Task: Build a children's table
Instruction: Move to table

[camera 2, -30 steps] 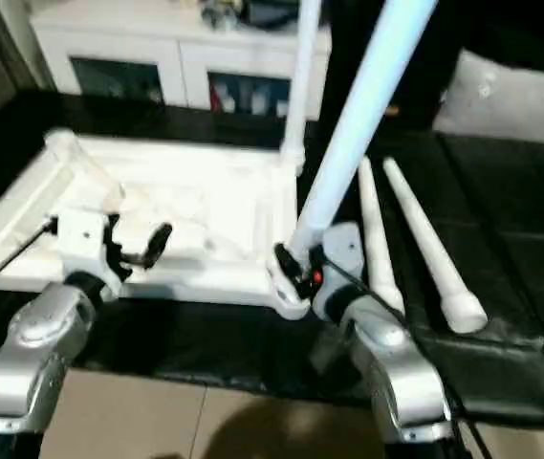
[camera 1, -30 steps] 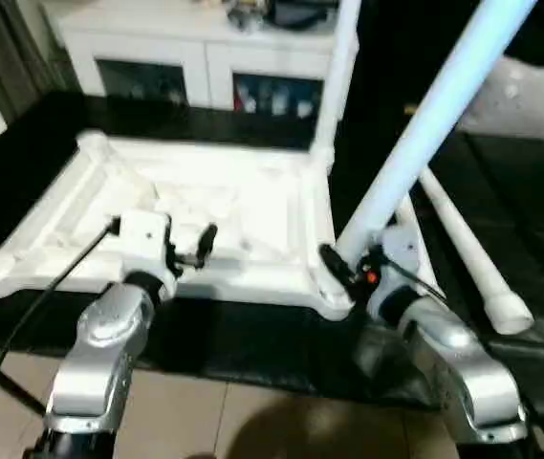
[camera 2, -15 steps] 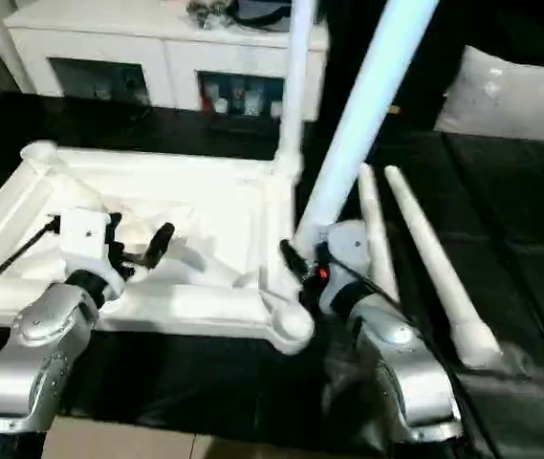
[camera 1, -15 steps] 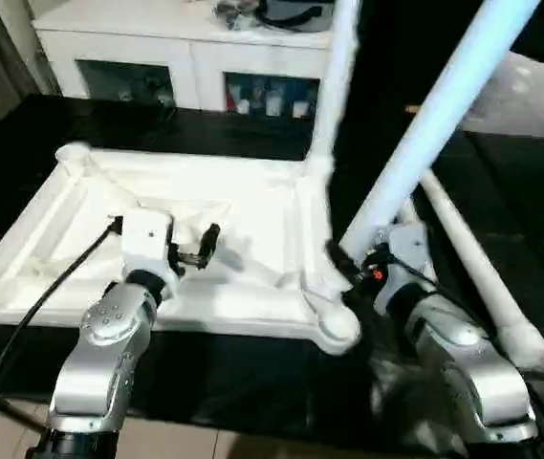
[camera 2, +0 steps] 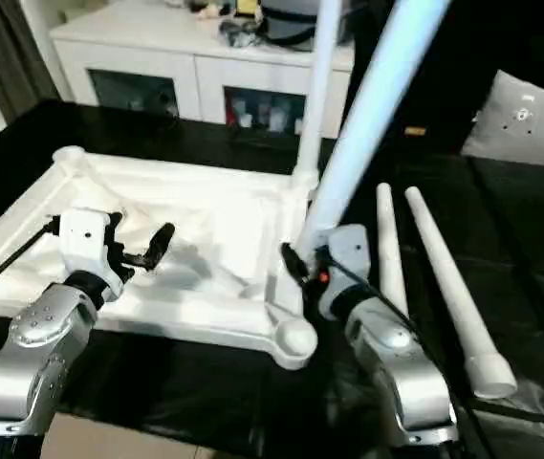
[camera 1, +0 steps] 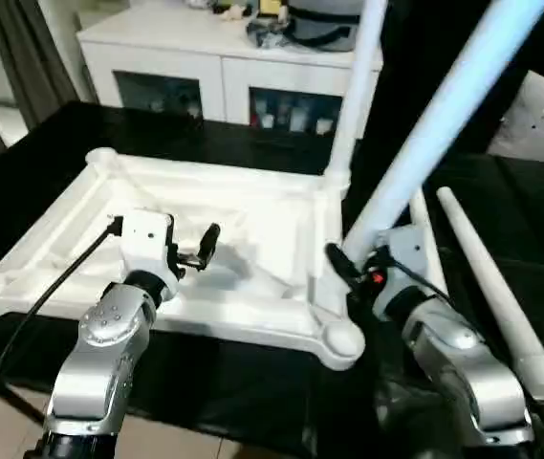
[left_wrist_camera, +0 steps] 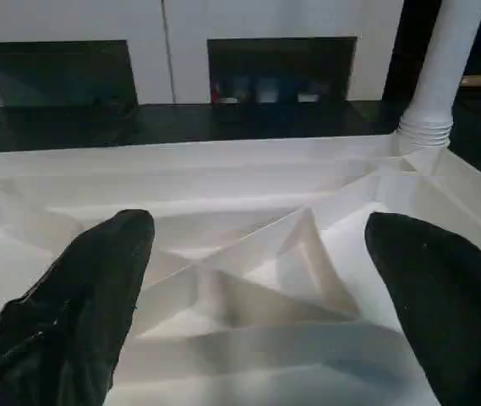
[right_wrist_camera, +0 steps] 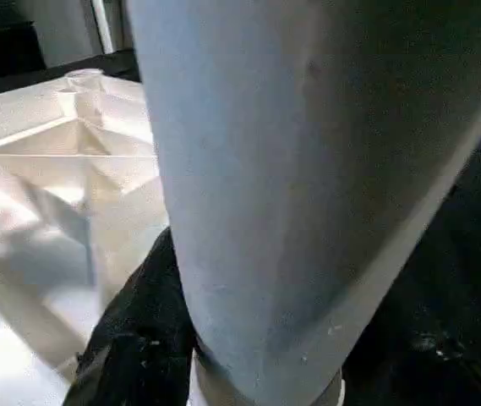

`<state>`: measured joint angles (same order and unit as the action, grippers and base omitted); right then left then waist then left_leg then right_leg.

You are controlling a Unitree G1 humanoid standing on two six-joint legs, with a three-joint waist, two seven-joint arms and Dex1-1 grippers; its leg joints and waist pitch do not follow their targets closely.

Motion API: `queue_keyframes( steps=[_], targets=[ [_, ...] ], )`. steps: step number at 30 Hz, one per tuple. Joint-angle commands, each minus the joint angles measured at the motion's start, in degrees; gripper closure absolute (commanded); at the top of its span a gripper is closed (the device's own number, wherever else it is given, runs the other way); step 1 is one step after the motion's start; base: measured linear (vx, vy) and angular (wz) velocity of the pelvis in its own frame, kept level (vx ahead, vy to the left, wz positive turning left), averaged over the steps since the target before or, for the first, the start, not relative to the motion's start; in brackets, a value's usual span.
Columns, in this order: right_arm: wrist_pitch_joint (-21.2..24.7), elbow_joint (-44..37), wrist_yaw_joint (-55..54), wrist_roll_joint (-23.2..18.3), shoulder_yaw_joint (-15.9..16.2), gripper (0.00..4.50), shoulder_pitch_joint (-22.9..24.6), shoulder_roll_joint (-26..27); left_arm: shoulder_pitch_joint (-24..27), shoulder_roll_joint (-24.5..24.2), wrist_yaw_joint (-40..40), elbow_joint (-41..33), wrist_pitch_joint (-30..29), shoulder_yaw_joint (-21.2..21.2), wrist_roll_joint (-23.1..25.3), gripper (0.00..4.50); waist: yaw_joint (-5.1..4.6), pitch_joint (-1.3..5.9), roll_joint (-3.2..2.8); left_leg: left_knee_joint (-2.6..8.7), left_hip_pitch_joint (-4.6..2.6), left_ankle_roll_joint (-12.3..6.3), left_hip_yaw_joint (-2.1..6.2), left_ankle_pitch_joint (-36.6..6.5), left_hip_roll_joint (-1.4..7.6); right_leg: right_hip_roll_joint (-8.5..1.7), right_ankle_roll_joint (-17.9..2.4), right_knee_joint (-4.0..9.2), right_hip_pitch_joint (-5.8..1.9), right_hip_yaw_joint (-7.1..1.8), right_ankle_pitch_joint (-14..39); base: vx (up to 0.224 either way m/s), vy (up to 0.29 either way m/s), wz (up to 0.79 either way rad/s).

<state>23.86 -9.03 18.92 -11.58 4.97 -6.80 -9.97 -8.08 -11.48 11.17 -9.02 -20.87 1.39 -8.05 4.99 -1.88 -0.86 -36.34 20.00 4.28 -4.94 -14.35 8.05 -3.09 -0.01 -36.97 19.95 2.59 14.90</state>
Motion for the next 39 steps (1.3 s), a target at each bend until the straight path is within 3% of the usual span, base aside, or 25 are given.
queue_keyframes(
  steps=[1, 4, 8, 12, 20, 21, 22, 23, 24, 25, 26, 27, 28, 29, 30, 31, 32, 33, 34, 35, 36, 37, 38, 39],
  targets=[
    [0.3, -0.3, -0.3, 0.2, -0.3, 2.61, -0.1, -0.3, -0.5, -0.1, 0.2, -0.3, -0.2, -0.1, 0.5, 0.0, -0.49, 1.9, -0.66, 5.69, -0.16, 1.63, 0.46, -6.3, 3.98, -4.5, -11.2, 4.02, -2.44, -2.56, -3.8, -0.051, 0.048, 0.01],
    [0.4, -0.2, -0.5, 0.8, -0.4, 2.61, -0.1, -0.4, -0.6, -0.2, 0.1, -0.1, 0.0, -0.4, 0.7, 0.0, -0.6, 1.48, -0.51, 6.27, -0.16, 1.42, 0.13, -12.3, 4.04, -4.86, -10.7, 4.83, -2.0, -2.97, 4.8, -0.06, 0.033, 0.0],
    [0.3, 0.0, -0.5, 0.9, -0.5, 2.61, -0.3, -0.5, -0.8, -0.1, 0.0, 0.3, 0.2, -0.5, 0.9, 0.0, -0.45, 1.38, -0.42, 6.28, 0.07, 0.96, -0.31, -12.4, 4.01, -5.15, -9.3, 5.5, -1.43, -3.38, 9.3, 0.0, 0.0, 0.0],
    [0.3, 0.2, -0.7, 0.9, -0.7, 2.61, -0.5, -0.7, -1.2, 0.1, -0.1, 0.7, 0.4, -0.6, 1.0, 0.0, -0.28, 1.6, -0.19, 6.15, 0.28, 0.48, -0.81, -9.3, 4.03, -5.03, -9.0, 5.38, -1.3, -3.4, 7.4, 0.0, 0.0, 0.0],
    [0.5, 0.8, -0.9, 1.1, -0.4, 2.61, -0.8, -0.7, -2.3, 0.2, 0.1, 2.0, 1.0, -0.2, 1.1, 0.0, -0.07, 2.32, 0.03, 5.51, 0.9, -1.58, -1.43, -1.2, 3.62, -5.02, -9.8, 4.65, -1.75, -3.4, -4.9, 0.0, 0.0, 0.0],
    [0.6, 0.9, -0.9, 1.0, -0.5, 2.61, -0.9, -0.6, -2.4, 0.2, 0.0, 2.1, 0.9, -0.1, 1.1, 0.0, 0.78, 2.6, -0.13, 3.99, -1.56, 2.63, -4.51, -3.9, 3.53, -3.74, -9.0, 5.51, 0.66, -6.14, -0.6, 0.009, 0.016, -0.25],
    [0.7, 1.0, -0.9, 1.0, -0.4, 2.61, -0.9, -0.6, -2.6, 0.2, 0.0, 2.3, 0.8, -0.1, 1.0, 0.0, 0.42, 1.9, 0.71, 4.27, -0.61, 3.1, -4.83, -5.9, 2.98, -3.43, -8.7, 5.93, 0.12, -7.01, 2.6, 0.009, 0.016, -0.25],
    [0.7, 1.0, -1.0, 1.2, -0.4, 2.61, -1.0, -0.7, -2.7, 0.0, 0.0, 2.5, 0.8, -0.2, 1.3, 0.0, 1.91, 2.57, 1.06, 2.98, -0.3, 3.41, -5.48, -7.0, 2.17, -3.85, -7.9, 6.47, -0.86, -9.97, 6.0, 0.009, 0.046, -0.51],
    [0.7, 1.0, -1.1, 1.3, -0.3, 2.61, -1.0, -0.8, -2.7, -0.1, 0.1, 2.5, 0.9, -0.3, 1.4, 0.0, 2.24, 2.36, 1.8, 1.81, 0.65, 2.03, -5.22, -7.5, 1.65, -4.64, -7.8, 7.11, -1.77, -12.09, 6.9, 0.002, 0.031, -0.26],
    [0.5, 1.1, -1.2, 1.5, -0.3, 2.61, -1.0, -0.8, -2.9, -0.4, 0.4, 2.9, 1.3, -0.7, 1.8, 0.0, 4.29, 2.28, 1.93, -1.81, 1.74, -0.42, -3.59, -8.6, 1.29, -8.16, -8.7, 9.01, -3.0, -17.24, 10.4, 0.004, 0.1, -0.56],
    [0.3, 1.1, -1.2, 1.6, -0.3, 2.61, -1.0, -0.9, -3.2, -1.0, 0.4, 3.4, 1.5, -1.9, 3.4, 0.0, 5.3, 1.69, 1.83, -4.35, 3.82, -0.83, -0.44, -8.5, 1.65, -10.02, -9.9, 9.69, -4.13, -20.63, 14.1, -0.001, 0.17, -0.71],
    [0.3, 1.1, -1.1, 1.6, -0.3, 2.61, -1.0, -1.0, -3.3, -1.2, 0.4, 3.6, 1.8, -2.2, 4.0, 0.0, 5.25, 1.46, 1.71, -3.89, 4.0, 0.41, 0.65, -7.4, 1.65, -8.14, -10.4, 9.36, -3.55, -20.28, 14.8, -0.001, 0.17, -0.71],
    [0.2, 1.1, -1.1, 1.6, -0.3, 2.61, -1.0, -1.0, -3.5, -1.4, 0.3, 3.8, 2.1, -2.7, 4.7, 0.0, 3.89, 1.88, 0.07, 3.27, 1.18, 5.97, 0.15, -3.8, 2.07, 0.68, -7.0, 6.51, -0.3, -14.36, 10.5, -0.005, 0.216, -0.75],
    [0.1, 1.2, -1.1, 1.7, -0.3, 2.61, -1.1, -1.0, -3.5, -1.4, 0.3, 4.0, 2.1, -2.9, 4.9, 0.0, 2.07, 2.25, -2.08, 6.17, -3.4, 9.54, -0.1, -6.4, 5.28, 4.55, -1.4, 2.38, 5.52, -8.45, 6.4, -0.025, 0.178, -0.53],
    [0.1, 1.2, -1.1, 1.7, -0.3, 2.61, -1.1, -1.0, -3.5, -1.4, 0.3, 4.0, 2.1, -2.9, 4.9, 0.0, 0.61, 3.69, -2.17, 6.66, -5.22, 10.72, 0.74, -3.0, 7.46, 3.82, -0.9, -0.25, 5.57, -6.63, 2.8, -0.05, 0.25, -0.73],
    [0.0, 1.3, -1.0, 1.7, -0.3, 2.61, -1.2, -1.0, -3.5, -1.3, 0.3, 4.1, 2.2, -2.9, 4.9, 0.0, 0.09, 3.3, -3.17, 8.19, -3.6, 12.18, 1.66, 4.9, 11.91, 1.6, 0.4, -1.66, 5.88, -3.79, 0.6, -0.049, 0.135, -0.39],
    [-0.1, 1.4, -1.1, 1.5, -0.6, 2.61, -1.2, -0.7, -3.5, -0.8, 0.2, 4.2, 2.3, -2.7, 4.4, 0.0, 0.65, 3.84, -3.75, 9.2, -2.59, 12.77, 0.74, 16.9, 15.49, 0.26, -0.4, -3.13, 6.86, -0.96, -3.2, -0.039, 0.108, -0.39],
    [-0.2, 1.5, -1.2, 1.3, -0.8, 2.61, -1.4, -0.5, -3.5, -0.4, 0.1, 4.3, 2.4, -2.2, 3.8, 0.0, 0.24, 4.28, -2.98, 7.52, -1.86, 7.94, 2.74, 28.1, 13.56, -0.57, -1.4, -5.45, 5.43, 0.61, -4.2, -0.037, 0.043, -0.25],
    [-0.2, 1.4, -1.3, 1.2, -0.9, 2.61, -1.4, -0.5, -3.5, -0.2, -0.1, 4.2, 2.5, -1.9, 3.6, 0.0, 0.08, 4.5, -3.76, 6.77, -2.55, 3.85, 2.71, 30.5, 12.39, -0.97, -1.4, -4.29, 5.64, 0.77, -2.3, -0.037, 0.043, -0.25],
    [-0.3, 1.4, -1.3, 1.2, -0.9, 2.61, -1.6, -0.6, -3.6, -0.2, -0.1, 4.3, 2.6, -1.7, 3.5, 0.0, -0.19, 4.88, -2.51, 4.95, -4.48, -5.99, 2.51, 33.3, 11.75, -2.16, -3.1, -2.35, 6.95, 0.1, -3.0, 0.0, 0.0, 0.0],
    [-0.3, 1.4, -1.3, 1.1, -0.9, 2.61, -1.6, -0.6, -3.6, -0.2, -0.1, 4.3, 2.6, -1.7, 3.5, 0.0, -0.76, 4.91, -2.1, 4.26, -4.12, -11.12, 2.6, 34.0, 10.88, -2.88, -4.7, -1.4, 6.32, -0.65, -4.0, -0.045, -0.086, -0.03],
    [-0.5, 1.7, -1.3, 1.2, -0.9, 2.61, -1.7, -0.7, -3.8, -0.3, -0.1, 4.7, 2.9, -1.9, 3.7, 0.0, -0.18, 4.87, 1.87, 0.54, 1.21, -17.19, -2.62, 23.3, 2.51, -5.29, -11.3, 2.87, 1.25, -2.92, -17.5, -0.045, -0.086, -0.03],
    [-0.5, 1.9, -1.2, 1.2, -0.9, 2.61, -1.9, -0.8, -3.8, -0.3, -0.1, 4.9, 3.0, -2.0, 3.7, 0.0, 0.82, 5.55, 2.47, -0.55, 4.34, -16.18, -3.5, 17.1, 0.0, -6.98, -12.5, 2.45, -2.16, -4.63, -27.0, -0.073, -0.131, 0.01],
    [-0.5, 1.9, -1.2, 1.2, -1.0, 2.61, -1.9, -0.8, -3.9, -0.3, -0.1, 4.9, 3.0, -2.0, 3.7, 0.0, 2.16, 3.99, 2.07, 1.23, 3.42, -10.52, -3.02, 6.9, 1.67, -8.01, -8.4, 4.21, 0.0, -4.57, -29.3, -0.04, -0.078, 0.03]
  ],
)
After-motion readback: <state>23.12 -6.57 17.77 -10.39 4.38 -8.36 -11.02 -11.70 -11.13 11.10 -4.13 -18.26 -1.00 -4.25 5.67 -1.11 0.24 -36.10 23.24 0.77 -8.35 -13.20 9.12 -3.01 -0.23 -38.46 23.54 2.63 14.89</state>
